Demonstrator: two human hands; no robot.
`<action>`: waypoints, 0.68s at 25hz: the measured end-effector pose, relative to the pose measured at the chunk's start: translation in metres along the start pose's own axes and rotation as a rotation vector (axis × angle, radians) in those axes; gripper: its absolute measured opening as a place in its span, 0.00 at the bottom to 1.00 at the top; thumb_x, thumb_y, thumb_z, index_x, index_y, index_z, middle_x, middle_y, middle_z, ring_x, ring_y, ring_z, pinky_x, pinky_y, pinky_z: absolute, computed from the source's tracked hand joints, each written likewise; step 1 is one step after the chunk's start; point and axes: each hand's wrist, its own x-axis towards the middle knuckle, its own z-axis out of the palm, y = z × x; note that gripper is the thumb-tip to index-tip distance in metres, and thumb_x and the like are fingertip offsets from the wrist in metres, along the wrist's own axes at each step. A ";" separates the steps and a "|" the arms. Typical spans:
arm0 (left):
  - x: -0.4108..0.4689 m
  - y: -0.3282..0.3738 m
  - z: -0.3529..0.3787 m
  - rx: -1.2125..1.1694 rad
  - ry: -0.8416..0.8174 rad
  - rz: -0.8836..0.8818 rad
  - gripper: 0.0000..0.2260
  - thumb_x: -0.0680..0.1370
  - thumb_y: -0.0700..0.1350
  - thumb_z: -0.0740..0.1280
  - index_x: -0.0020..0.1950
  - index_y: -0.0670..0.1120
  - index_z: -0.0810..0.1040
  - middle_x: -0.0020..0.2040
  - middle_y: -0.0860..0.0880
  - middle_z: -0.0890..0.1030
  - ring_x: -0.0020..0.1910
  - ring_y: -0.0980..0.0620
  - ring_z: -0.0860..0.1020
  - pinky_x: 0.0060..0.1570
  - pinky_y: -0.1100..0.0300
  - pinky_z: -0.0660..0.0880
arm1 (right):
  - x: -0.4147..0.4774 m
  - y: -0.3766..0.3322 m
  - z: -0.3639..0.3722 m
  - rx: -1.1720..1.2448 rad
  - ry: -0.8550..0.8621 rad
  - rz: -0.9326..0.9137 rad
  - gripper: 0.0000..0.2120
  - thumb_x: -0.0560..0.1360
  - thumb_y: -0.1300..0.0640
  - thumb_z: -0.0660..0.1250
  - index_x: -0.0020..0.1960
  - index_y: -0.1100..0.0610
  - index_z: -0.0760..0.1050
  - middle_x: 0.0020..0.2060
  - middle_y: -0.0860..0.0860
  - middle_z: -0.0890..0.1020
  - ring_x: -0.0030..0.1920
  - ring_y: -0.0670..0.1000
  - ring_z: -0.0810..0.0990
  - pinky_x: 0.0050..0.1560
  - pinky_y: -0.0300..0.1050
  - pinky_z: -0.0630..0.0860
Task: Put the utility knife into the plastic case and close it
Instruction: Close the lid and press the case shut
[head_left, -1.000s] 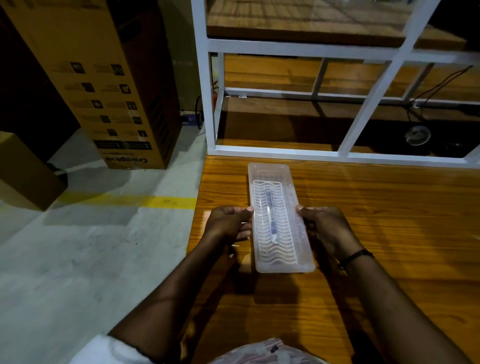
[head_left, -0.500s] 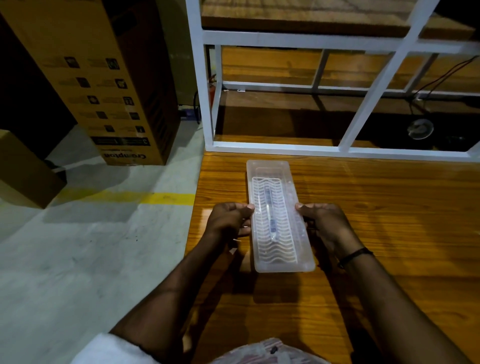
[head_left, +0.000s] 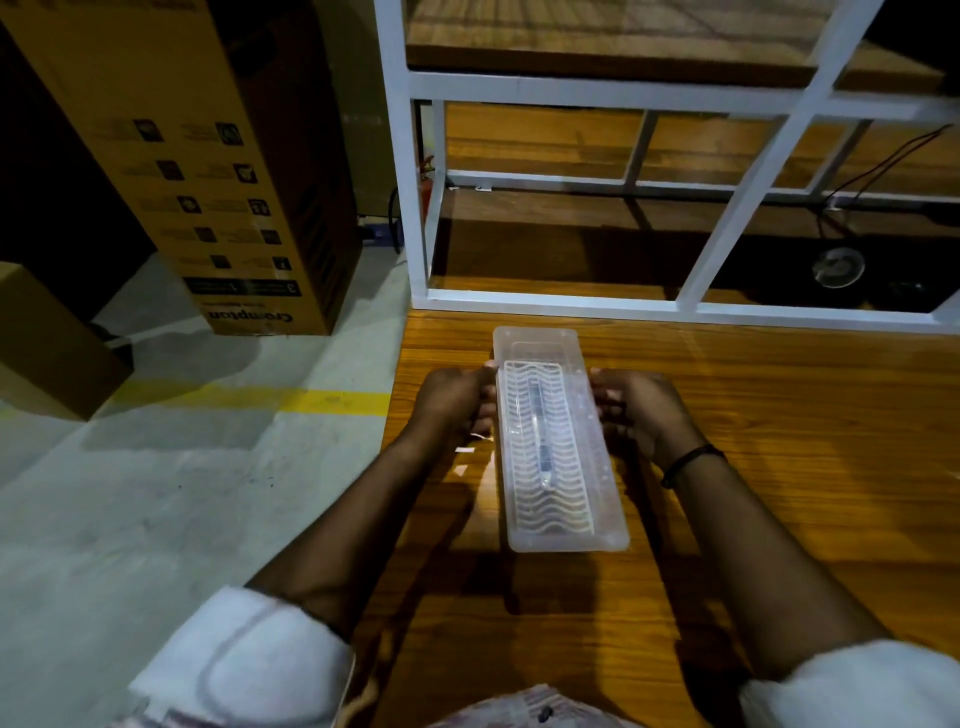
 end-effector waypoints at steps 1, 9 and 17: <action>0.004 0.007 0.003 0.014 0.043 0.003 0.11 0.81 0.48 0.70 0.45 0.41 0.82 0.31 0.46 0.80 0.26 0.50 0.75 0.27 0.58 0.72 | 0.006 -0.006 0.003 -0.027 0.017 -0.011 0.09 0.70 0.54 0.71 0.47 0.58 0.83 0.36 0.56 0.79 0.28 0.52 0.73 0.30 0.42 0.67; 0.035 0.033 0.019 -0.030 0.077 -0.037 0.12 0.79 0.49 0.73 0.55 0.40 0.81 0.46 0.40 0.85 0.36 0.46 0.83 0.32 0.55 0.79 | 0.056 -0.031 0.031 -0.063 0.122 -0.087 0.14 0.69 0.54 0.76 0.50 0.62 0.84 0.44 0.54 0.87 0.38 0.53 0.83 0.37 0.46 0.80; 0.045 0.036 0.018 0.201 0.087 0.016 0.10 0.82 0.49 0.69 0.47 0.43 0.80 0.44 0.40 0.84 0.40 0.43 0.82 0.41 0.49 0.82 | 0.071 -0.027 0.041 -0.124 0.160 -0.125 0.07 0.69 0.57 0.76 0.40 0.60 0.82 0.45 0.59 0.87 0.44 0.57 0.85 0.48 0.58 0.83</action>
